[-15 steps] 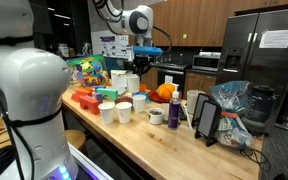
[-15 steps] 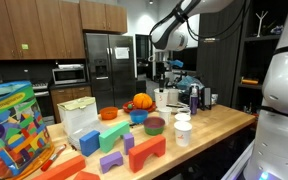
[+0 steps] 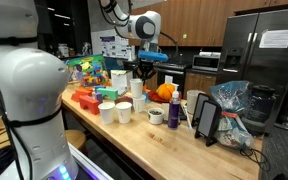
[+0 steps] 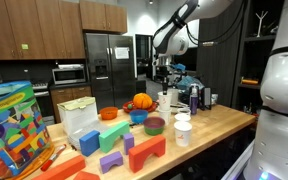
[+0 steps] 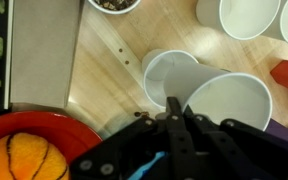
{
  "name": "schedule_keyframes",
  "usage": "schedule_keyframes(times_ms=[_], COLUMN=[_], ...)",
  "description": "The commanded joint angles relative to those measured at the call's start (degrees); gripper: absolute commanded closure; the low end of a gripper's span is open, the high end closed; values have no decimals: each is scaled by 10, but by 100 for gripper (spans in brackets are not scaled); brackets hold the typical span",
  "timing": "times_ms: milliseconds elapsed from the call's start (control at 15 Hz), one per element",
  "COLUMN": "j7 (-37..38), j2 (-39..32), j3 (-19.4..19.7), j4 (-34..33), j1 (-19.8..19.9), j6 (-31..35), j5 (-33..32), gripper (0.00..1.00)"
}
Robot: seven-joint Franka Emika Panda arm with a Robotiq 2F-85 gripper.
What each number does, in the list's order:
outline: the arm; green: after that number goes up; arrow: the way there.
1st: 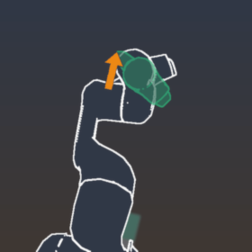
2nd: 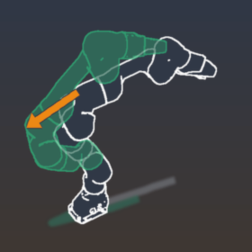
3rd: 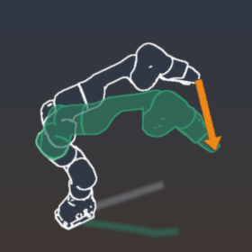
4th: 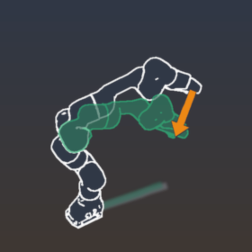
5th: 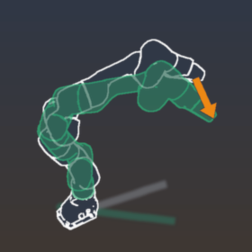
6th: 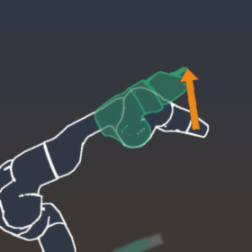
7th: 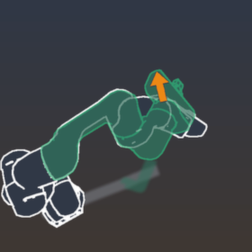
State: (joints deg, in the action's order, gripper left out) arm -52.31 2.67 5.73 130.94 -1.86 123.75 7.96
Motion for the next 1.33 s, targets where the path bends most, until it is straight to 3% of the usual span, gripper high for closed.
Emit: schedule_keyframes(times_ms=[0, 1267], j7=[-13, -13], j2=[-9, -27], j3=[-7, -13], j4=[-14, -13], j1=[15, 20], j6=[-12, 6], j5=[11, 8], gripper=[99, 99])
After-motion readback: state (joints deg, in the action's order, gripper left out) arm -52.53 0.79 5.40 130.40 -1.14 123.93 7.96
